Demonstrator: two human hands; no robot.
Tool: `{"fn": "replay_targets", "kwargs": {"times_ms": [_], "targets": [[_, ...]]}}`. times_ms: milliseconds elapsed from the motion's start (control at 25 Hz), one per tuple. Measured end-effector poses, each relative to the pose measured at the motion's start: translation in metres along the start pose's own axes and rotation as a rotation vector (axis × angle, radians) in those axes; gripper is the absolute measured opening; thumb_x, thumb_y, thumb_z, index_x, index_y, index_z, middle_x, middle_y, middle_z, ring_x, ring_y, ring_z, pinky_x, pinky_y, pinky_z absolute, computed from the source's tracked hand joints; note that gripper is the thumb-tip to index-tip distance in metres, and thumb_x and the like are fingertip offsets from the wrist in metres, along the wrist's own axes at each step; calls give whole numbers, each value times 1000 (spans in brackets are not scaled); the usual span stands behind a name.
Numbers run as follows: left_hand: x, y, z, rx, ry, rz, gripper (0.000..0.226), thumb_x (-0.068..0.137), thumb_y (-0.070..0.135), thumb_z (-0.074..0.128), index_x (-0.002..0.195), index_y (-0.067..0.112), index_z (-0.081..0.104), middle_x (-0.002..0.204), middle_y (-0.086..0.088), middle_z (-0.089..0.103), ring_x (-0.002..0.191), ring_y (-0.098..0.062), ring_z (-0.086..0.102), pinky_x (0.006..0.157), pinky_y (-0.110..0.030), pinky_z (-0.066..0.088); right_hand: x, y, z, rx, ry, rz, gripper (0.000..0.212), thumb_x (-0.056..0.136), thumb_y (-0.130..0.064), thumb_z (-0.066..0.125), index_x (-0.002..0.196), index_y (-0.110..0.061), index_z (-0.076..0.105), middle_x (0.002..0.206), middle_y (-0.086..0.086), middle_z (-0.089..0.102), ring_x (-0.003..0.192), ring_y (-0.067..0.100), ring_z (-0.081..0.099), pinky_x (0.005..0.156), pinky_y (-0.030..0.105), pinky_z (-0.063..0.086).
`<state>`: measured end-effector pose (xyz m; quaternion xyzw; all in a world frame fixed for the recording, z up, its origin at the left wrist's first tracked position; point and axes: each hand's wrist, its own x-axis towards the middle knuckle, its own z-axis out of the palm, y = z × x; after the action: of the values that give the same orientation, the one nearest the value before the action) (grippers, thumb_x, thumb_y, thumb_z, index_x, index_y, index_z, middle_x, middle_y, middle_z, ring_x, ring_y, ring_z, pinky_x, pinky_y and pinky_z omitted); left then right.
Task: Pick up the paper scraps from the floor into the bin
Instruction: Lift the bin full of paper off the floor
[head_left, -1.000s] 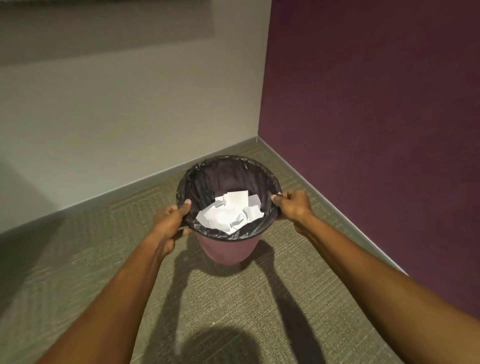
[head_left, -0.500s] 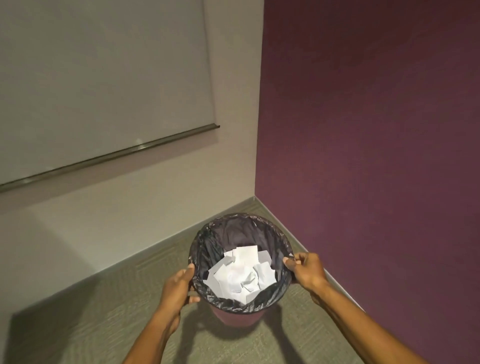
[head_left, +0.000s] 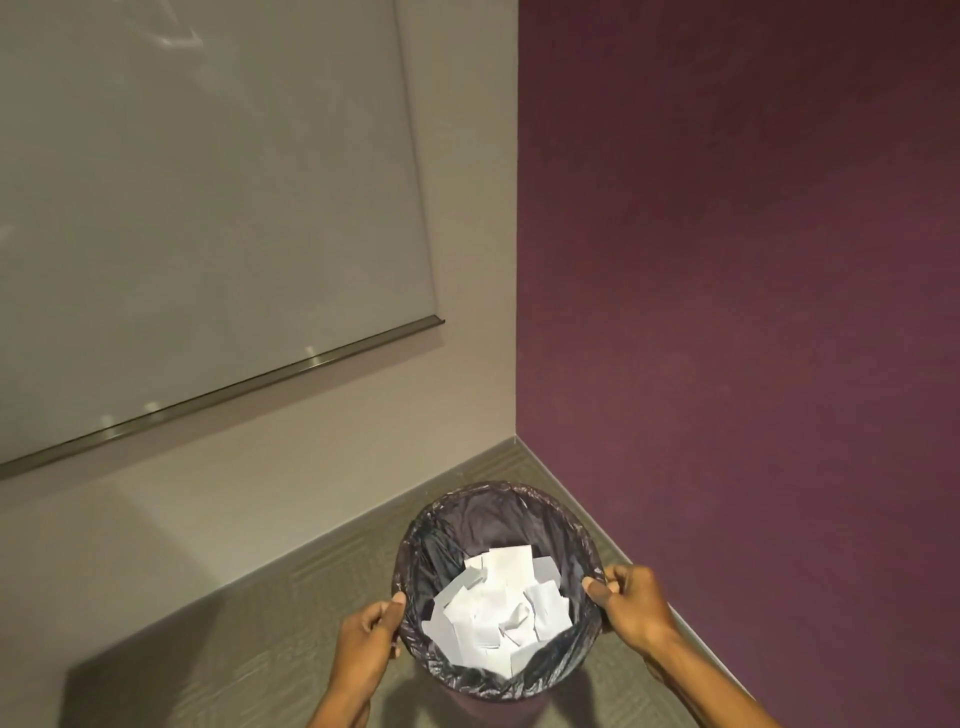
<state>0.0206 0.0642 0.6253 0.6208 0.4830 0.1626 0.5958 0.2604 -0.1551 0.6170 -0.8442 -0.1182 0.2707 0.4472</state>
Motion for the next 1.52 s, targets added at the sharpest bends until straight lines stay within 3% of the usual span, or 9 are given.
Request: {"fn": "replay_targets", "kwargs": {"times_ms": [240, 480, 640, 760, 880, 1040, 1160, 1400, 1520], "targets": [[-1, 19, 2, 11, -43, 29, 36, 94, 24, 60, 64, 4, 59, 54, -13, 58, 48, -20, 53, 56, -30, 47, 6, -9, -7, -17, -10, -45, 45, 86, -11, 72, 52, -18, 43, 38, -11, 41, 41, 8, 40, 52, 26, 38], [35, 33, 2, 76, -85, 30, 41, 93, 26, 62, 56, 9, 55, 50, -13, 52, 45, -19, 50, 50, -26, 44, 33, -23, -2, -18, 3, -35, 44, 87, -10, 71, 52, -19, 46, 35, -11, 43, 40, 8, 42, 49, 25, 36], [87, 48, 7, 133, -121, 45, 45, 92, 27, 63, 51, 11, 51, 43, -10, 46, 38, -16, 45, 46, -21, 38, 70, -41, 6, -13, 16, 5, 46, 87, -7, 70, 51, -17, 43, 36, -10, 44, 38, 10, 44, 48, 29, 42], [146, 65, 10, 120, -190, 76, 47, 92, 27, 64, 48, 17, 52, 42, -6, 45, 38, -14, 40, 46, -21, 35, 107, -61, 14, 19, 38, 39, 41, 89, -6, 67, 53, -14, 50, 39, -7, 54, 38, 10, 54, 42, 28, 48], [207, 77, 12, 130, -270, 116, 45, 87, 31, 69, 48, 13, 58, 42, -6, 47, 37, -13, 40, 43, -19, 33, 143, -75, 29, 29, 84, 89, 32, 89, -7, 68, 59, -10, 56, 45, -4, 60, 41, 12, 59, 46, 35, 55], [273, 92, 18, 218, -272, 93, 35, 89, 20, 68, 61, 0, 72, 48, -11, 61, 41, -17, 53, 43, -24, 43, 176, -97, 45, 23, 146, 96, 31, 88, -5, 68, 60, -10, 57, 46, -4, 61, 44, 13, 64, 46, 33, 56], [312, 105, 26, 248, -297, 102, 34, 91, 17, 66, 61, 1, 73, 50, -11, 65, 44, -14, 58, 48, -26, 47, 205, -113, 51, 40, 154, 114, 22, 90, -7, 66, 68, -7, 64, 61, 6, 69, 57, 21, 71, 54, 37, 61], [368, 122, 52, 281, -313, 72, 38, 91, 13, 64, 54, 9, 71, 47, -7, 65, 40, -9, 59, 45, -19, 49, 280, -114, 58, 26, 162, 164, 16, 89, -6, 68, 73, -5, 68, 67, 14, 72, 59, 28, 72, 58, 48, 62], [401, 118, 68, 310, -290, 53, 33, 92, 17, 64, 62, 6, 74, 57, -14, 70, 49, -19, 67, 52, -24, 56, 327, -106, 66, -25, 149, 171, 17, 87, -8, 70, 71, -10, 68, 67, 12, 71, 63, 31, 72, 62, 51, 61]]}}
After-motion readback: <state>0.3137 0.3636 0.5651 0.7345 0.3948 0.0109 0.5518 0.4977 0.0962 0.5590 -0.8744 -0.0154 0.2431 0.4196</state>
